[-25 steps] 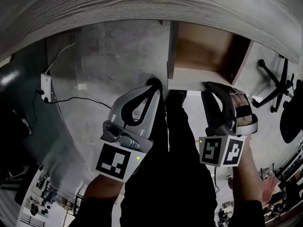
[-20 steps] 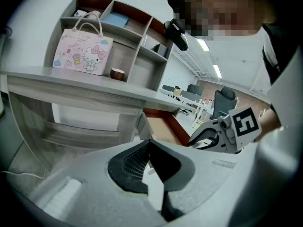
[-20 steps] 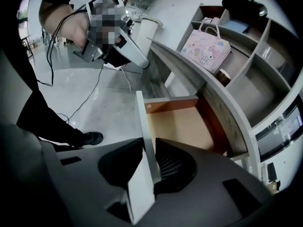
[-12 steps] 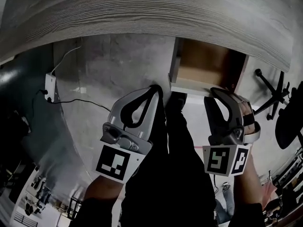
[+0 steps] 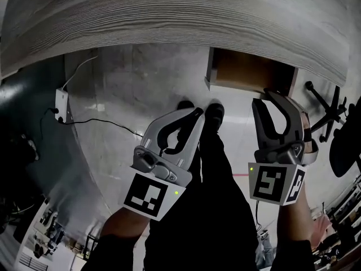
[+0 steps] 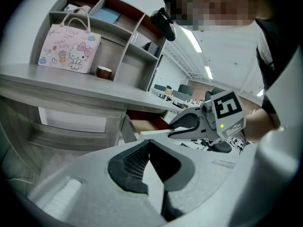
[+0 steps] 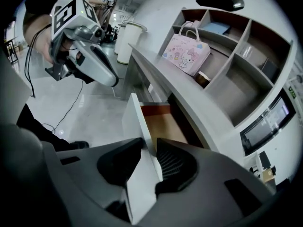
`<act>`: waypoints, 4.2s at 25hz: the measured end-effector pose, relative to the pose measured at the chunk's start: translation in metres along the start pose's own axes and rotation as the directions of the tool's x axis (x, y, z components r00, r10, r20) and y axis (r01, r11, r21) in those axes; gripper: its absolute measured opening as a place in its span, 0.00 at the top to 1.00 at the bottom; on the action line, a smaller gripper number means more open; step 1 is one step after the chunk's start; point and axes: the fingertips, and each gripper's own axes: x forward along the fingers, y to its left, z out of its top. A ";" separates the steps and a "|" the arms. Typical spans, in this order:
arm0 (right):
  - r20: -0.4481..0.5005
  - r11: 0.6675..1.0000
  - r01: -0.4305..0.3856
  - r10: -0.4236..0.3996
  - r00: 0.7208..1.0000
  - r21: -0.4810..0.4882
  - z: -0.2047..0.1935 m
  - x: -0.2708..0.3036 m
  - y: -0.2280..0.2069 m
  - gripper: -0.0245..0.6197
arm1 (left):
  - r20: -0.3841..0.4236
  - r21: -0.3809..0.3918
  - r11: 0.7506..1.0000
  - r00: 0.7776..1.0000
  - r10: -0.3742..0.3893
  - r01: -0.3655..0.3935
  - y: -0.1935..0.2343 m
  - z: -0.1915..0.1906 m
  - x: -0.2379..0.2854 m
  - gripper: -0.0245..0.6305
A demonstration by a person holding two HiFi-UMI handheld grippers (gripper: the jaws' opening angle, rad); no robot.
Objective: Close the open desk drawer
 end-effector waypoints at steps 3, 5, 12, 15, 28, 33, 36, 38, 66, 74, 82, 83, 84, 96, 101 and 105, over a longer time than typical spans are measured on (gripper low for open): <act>0.013 1.000 0.022 -0.022 1.000 0.009 0.001 0.006 -0.013 0.78 | -0.003 0.004 1.000 1.000 -0.004 0.004 -0.003 0.001 0.006 0.95; 0.022 0.999 0.034 -0.034 0.999 0.010 0.002 0.010 -0.018 0.78 | -0.003 0.008 1.000 1.000 -0.012 0.012 -0.006 0.002 0.010 0.95; 0.144 0.991 0.132 -0.131 0.981 0.004 0.016 -0.001 -0.018 0.80 | 0.007 0.000 0.999 0.999 -0.032 0.032 -0.013 0.005 0.021 0.95; 0.282 0.955 0.090 -0.173 0.944 0.282 0.020 -0.015 -0.012 0.85 | 0.002 -0.002 0.999 0.999 -0.037 0.037 -0.014 0.003 0.029 0.95; 0.287 0.575 -0.072 -0.292 0.912 0.815 -0.032 0.030 -0.008 0.94 | -0.012 0.018 0.998 0.998 -0.056 0.056 -0.009 -0.006 0.062 0.95; 0.282 0.572 -0.064 -0.302 0.910 0.818 -0.028 0.031 -0.010 0.94 | -0.024 0.038 0.996 0.997 -0.078 0.079 -0.011 -0.010 0.063 0.95; 0.283 0.576 -0.063 -0.301 0.910 0.815 -0.027 0.037 -0.018 0.94 | -0.027 0.044 0.995 0.996 -0.087 0.088 -0.011 -0.008 0.068 0.95; 0.285 0.578 -0.062 -0.303 0.910 0.814 -0.029 0.039 -0.024 0.94 | -0.023 0.047 0.995 0.996 -0.089 0.090 -0.013 -0.003 0.073 0.95; 0.310 0.568 -0.081 -0.320 0.895 0.819 -0.011 0.063 -0.064 0.94 | 0.028 0.022 0.997 0.997 -0.073 0.072 0.003 0.039 0.073 0.95; 0.273 0.576 -0.100 -0.221 0.936 0.811 0.019 -0.030 -0.046 0.94 | 0.079 0.013 0.998 0.995 -0.064 0.063 -0.029 0.115 -0.002 0.95; 0.366 0.660 -0.121 -0.247 0.897 0.741 0.100 -0.148 -0.069 0.94 | 0.151 0.144 0.985 0.981 -0.121 0.099 -0.077 0.194 -0.086 0.95; 0.384 0.666 -0.126 -0.255 0.888 0.736 0.111 -0.165 -0.072 0.94 | 0.163 0.160 0.982 0.979 -0.124 0.098 -0.083 0.204 -0.099 0.95; 0.400 0.671 -0.132 -0.263 0.878 0.729 0.122 -0.183 -0.075 0.94 | 0.177 0.174 0.980 0.976 -0.127 0.096 -0.090 0.215 -0.112 0.95; 0.594 0.751 -0.162 -0.350 0.725 0.641 0.207 -0.385 -0.113 0.94 | 0.352 0.306 0.952 0.926 -0.135 0.023 -0.178 0.325 -0.241 0.95; 0.663 0.773 -0.200 -0.343 0.666 0.601 0.213 -0.455 -0.121 0.94 | 0.405 0.331 0.943 0.907 -0.110 -0.033 -0.218 0.342 -0.261 0.95; 0.711 0.773 -0.267 -0.312 0.630 0.576 0.202 -0.493 -0.115 0.94 | 0.418 0.351 0.933 0.904 -0.083 -0.077 -0.250 0.344 -0.273 0.95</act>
